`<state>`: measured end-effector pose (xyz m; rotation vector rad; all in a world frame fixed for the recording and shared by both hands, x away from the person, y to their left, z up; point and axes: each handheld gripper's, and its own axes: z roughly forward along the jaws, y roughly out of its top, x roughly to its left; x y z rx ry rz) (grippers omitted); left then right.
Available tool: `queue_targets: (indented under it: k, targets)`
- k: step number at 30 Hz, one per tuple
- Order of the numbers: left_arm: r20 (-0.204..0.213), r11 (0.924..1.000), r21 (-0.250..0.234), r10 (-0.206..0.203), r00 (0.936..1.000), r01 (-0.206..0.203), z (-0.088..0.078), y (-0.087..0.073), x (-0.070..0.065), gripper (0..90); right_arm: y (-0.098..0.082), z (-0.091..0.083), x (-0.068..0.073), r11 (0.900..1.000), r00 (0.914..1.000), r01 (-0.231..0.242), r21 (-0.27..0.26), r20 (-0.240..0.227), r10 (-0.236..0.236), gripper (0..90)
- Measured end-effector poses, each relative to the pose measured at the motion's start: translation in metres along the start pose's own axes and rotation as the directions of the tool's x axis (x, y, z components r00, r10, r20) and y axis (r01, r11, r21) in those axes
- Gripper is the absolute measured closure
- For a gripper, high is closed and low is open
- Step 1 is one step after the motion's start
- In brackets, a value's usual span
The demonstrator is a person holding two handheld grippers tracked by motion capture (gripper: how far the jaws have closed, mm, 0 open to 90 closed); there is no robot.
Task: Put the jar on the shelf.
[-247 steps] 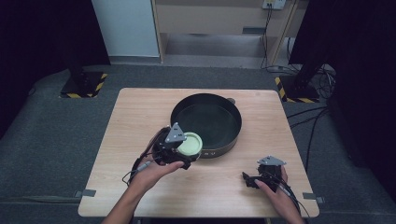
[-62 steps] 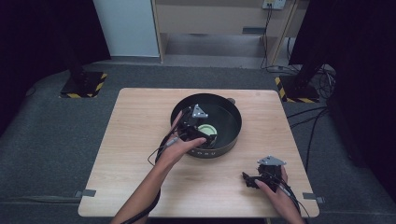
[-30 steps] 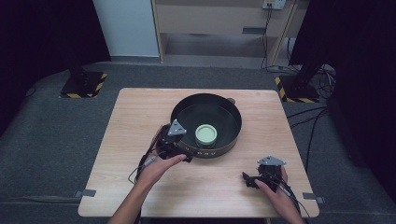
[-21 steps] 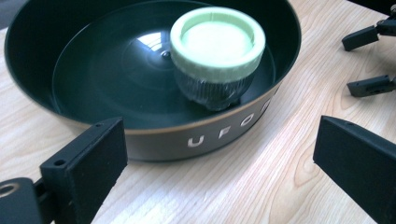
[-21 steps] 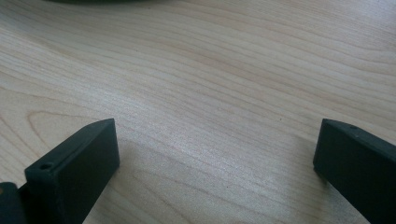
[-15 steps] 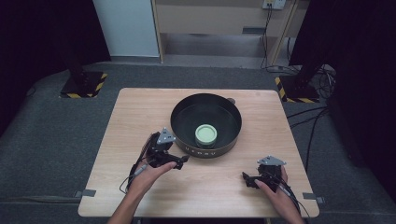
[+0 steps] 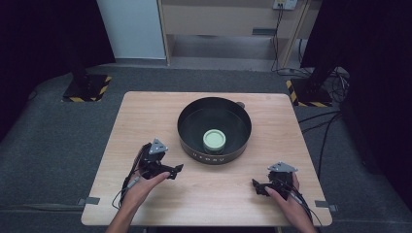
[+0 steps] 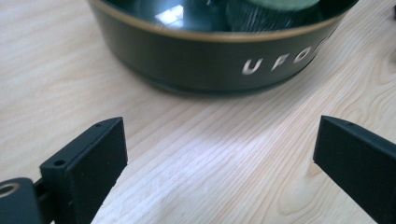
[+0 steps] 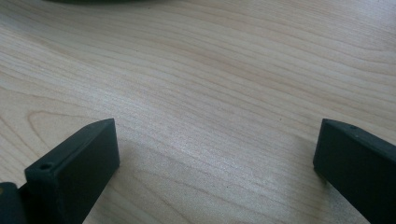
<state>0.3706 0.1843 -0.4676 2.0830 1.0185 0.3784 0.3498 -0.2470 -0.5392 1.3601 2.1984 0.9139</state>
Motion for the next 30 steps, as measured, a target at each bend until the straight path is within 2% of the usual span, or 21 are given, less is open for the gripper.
queue_targets:
  k: [3,6,13,19,24,28,30]
  targets:
    - [-0.014,1.0000,0.003,-0.008,0.9999,0.008,0.002,-0.008,0.003,1.7,0.000,0.000,0.000,1.000,1.0000,0.000,0.000,0.000,0.000,0.3]
    - [-0.024,0.9996,0.029,-0.003,0.9997,0.004,0.007,-0.014,0.005,1.6,0.000,0.000,0.000,1.000,1.0000,0.000,0.000,0.000,0.000,0.3]
    - [-0.018,0.9971,0.075,-0.010,0.9998,0.011,0.025,-0.033,0.005,1.6,0.000,0.000,0.000,1.000,1.0000,0.000,0.000,0.000,0.000,0.3]
    - [-0.017,0.9962,0.087,-0.008,0.9998,0.009,0.034,-0.042,0.005,1.2,0.000,0.000,0.000,1.000,1.0000,0.000,0.000,0.000,0.000,0.3]
    - [-0.035,0.9936,0.113,0.004,0.9994,0.000,0.041,-0.049,0.004,1.6,0.000,0.000,0.000,1.000,1.0000,0.000,0.000,0.000,0.000,0.3]
    - [-0.057,0.9963,0.082,0.031,0.9979,-0.026,0.043,-0.054,0.002,0.0,0.000,0.000,0.000,1.000,1.0000,0.000,0.000,0.000,0.000,0.3]
    - [-0.055,0.9968,0.075,0.031,0.9980,-0.027,0.043,-0.055,0.003,0.0,0.000,0.000,0.000,1.000,1.0000,0.000,0.000,0.000,0.000,0.3]
